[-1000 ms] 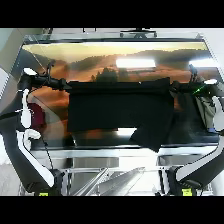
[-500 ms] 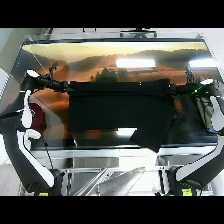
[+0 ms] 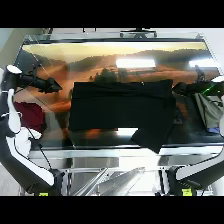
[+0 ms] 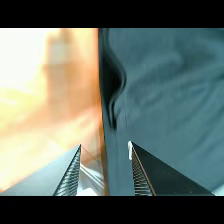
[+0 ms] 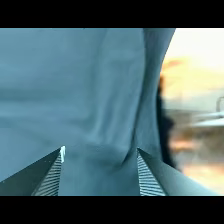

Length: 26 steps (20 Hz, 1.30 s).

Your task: Fold the shirts.

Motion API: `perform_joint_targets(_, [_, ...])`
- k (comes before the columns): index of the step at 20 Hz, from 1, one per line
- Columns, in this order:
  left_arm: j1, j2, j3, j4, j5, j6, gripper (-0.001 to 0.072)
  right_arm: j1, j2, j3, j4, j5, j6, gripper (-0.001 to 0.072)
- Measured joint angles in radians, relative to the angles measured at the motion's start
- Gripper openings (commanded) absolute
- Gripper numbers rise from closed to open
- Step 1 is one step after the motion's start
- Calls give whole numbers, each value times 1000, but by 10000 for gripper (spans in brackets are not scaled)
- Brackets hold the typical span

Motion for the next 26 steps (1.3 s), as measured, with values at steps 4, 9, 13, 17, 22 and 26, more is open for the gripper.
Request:
perform_joint_targets(4, [28, 142, -235, 30, -33, -22, 322, -76, 122, -41, -19, 123, 44, 519])
perform_joint_targets(9, [26, 300, -673, 39, 97, 59, 321, -188, 303, -220, -26, 218, 73, 519])
perform_joint_targets(13, [-23, 331, -836, 17, 169, 104, 320, -278, 442, -397, -25, 233, 92, 519])
perform_joint_targets(17, [-110, 330, -879, 6, 188, 120, 250, -355, 543, -600, -29, 199, 127, 520])
perform_joint_targets(22, [-163, 325, -851, 37, 177, 127, 17, -350, 592, -853, -35, 123, 159, 519])
perform_joint_targets(26, [-172, 325, -803, 18, 165, 127, 17, -297, 595, -995, -35, 21, 173, 519])
